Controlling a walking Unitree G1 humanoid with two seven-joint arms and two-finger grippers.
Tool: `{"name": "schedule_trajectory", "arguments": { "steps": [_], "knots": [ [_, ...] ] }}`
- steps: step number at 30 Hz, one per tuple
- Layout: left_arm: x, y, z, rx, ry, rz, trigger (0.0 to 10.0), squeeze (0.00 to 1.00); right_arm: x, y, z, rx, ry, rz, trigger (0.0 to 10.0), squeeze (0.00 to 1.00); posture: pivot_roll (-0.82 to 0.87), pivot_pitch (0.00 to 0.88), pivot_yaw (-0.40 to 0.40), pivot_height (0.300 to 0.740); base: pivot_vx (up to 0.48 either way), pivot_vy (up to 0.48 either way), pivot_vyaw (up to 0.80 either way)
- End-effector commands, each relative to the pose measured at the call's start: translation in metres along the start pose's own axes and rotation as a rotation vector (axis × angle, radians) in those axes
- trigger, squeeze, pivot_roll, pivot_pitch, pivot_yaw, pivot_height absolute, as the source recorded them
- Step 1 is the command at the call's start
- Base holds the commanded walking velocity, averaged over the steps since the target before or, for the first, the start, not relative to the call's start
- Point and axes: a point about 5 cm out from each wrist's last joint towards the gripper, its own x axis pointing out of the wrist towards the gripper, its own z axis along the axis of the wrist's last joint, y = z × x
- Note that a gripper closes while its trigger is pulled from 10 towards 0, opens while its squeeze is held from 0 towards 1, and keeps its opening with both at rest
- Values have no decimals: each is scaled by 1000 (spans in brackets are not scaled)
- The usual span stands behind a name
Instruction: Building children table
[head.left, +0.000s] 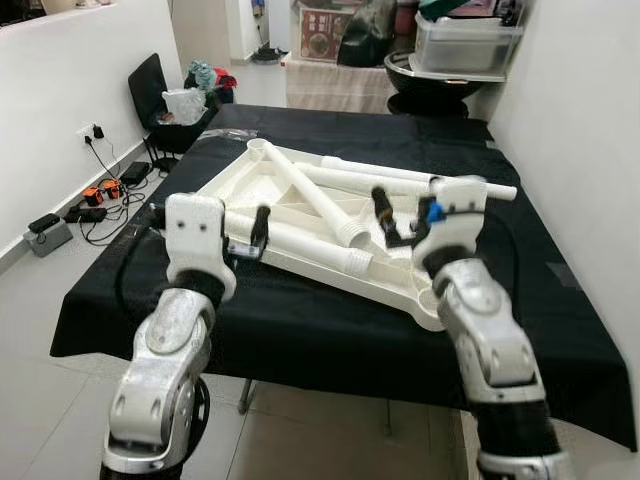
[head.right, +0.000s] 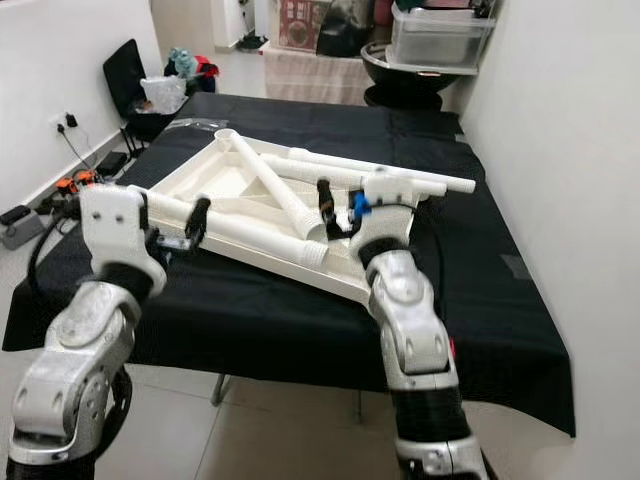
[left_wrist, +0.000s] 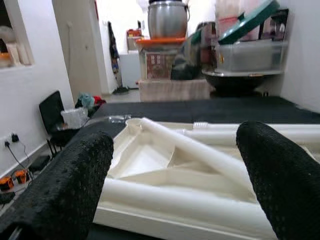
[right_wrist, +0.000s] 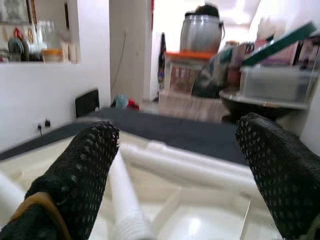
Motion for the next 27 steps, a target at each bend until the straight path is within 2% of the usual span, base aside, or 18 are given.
{"name": "schedule_trajectory", "arguments": {
  "steps": [1, 17, 21, 24, 27],
  "knots": [
    [-2, 5, -3, 15, 12, 26, 10000, 0, 0, -2, -5, -3, 19, -4, 10000, 0, 14, 0, -52, 740, 266, 0, 0],
    [0, 4, -2, 20, 7, 15, 10000, 0, 12, -4, 6, -14, -17, 19, 10000, 0, 17, 5, -50, 740, 279, 0, 0],
    [0, 4, -2, 24, 7, 17, 10000, 0, 21, 1, 10, -29, -2, 78, 10000, 0, 18, 7, -50, 740, 294, 0, 0],
    [0, 4, -2, 24, 7, 17, 10000, 0, 21, 1, 10, -29, -2, 78, 10000, 0, 18, 7, -50, 740, 292, 0, 0],
    [0, 4, -2, 16, 17, 14, 10000, 0, 33, 1, 19, -4, 14, 93, 10000, 0, 23, 7, -54, 740, 192, 0, 0]
  ]
}}
